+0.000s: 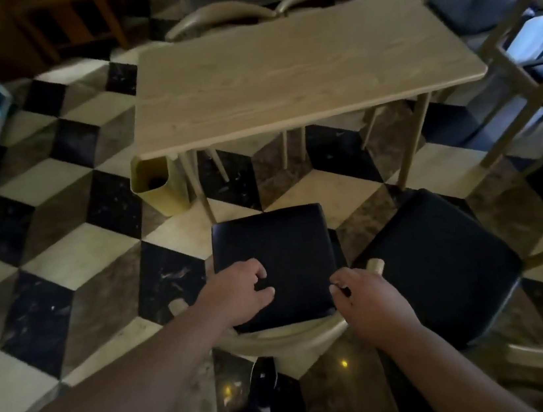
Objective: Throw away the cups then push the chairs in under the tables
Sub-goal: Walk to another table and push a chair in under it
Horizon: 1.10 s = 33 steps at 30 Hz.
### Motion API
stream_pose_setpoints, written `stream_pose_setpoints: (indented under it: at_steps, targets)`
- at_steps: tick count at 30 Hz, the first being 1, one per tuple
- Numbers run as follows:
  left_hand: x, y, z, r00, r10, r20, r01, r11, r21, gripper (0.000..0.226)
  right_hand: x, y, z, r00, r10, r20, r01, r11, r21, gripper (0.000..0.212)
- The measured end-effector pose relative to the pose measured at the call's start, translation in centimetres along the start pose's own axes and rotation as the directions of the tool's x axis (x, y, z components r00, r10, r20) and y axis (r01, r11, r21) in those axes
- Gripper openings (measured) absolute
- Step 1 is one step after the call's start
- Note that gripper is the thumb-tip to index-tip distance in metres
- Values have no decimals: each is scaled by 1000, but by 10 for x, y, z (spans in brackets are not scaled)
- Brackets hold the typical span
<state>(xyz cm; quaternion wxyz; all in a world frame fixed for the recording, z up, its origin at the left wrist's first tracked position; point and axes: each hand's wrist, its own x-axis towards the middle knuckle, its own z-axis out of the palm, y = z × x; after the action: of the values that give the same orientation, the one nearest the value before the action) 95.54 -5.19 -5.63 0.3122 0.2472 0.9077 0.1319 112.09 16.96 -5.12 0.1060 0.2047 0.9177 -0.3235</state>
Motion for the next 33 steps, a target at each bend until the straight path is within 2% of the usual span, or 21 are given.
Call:
stream_pose_setpoints:
  at_steps: [4,6,8,9,10,12,15,20,25,29,33]
  targets:
    - [-4,-35,59,959,-57,277,24,992,123,72,26,10,59,986,-10,166,24,996,-85,28]
    - [-8,-55,80,927,-9,374,-100,957,271,84,31,13,86,936,-88,341,189,942,-276,27]
    - [-5,-69,92,918,65,392,-232,889,395,69,36,15,101,855,-105,507,378,797,-472,52]
    - [0,-73,93,915,91,393,-272,859,434,56,41,18,105,816,-87,572,437,740,-511,64]
    - [7,-75,93,908,106,406,-305,831,466,44,48,22,106,789,-73,610,474,704,-529,63]
    - [20,-79,90,888,108,446,-340,808,481,32,65,25,103,746,-53,664,515,679,-524,41]
    - [38,-86,81,888,88,451,-297,859,418,29,88,22,95,746,-50,665,502,697,-512,36]
    - [90,-98,47,897,96,432,-292,861,415,28,144,4,80,784,-91,615,499,682,-535,23]
    - [147,-108,7,918,97,384,-276,853,444,23,211,-12,66,805,-101,585,470,712,-523,23]
    - [185,-112,-21,932,114,343,-270,851,451,26,259,-21,54,817,-157,556,492,692,-528,22]
    - [223,-112,-44,932,82,353,-250,850,464,26,300,-27,40,836,-184,517,476,712,-517,23]
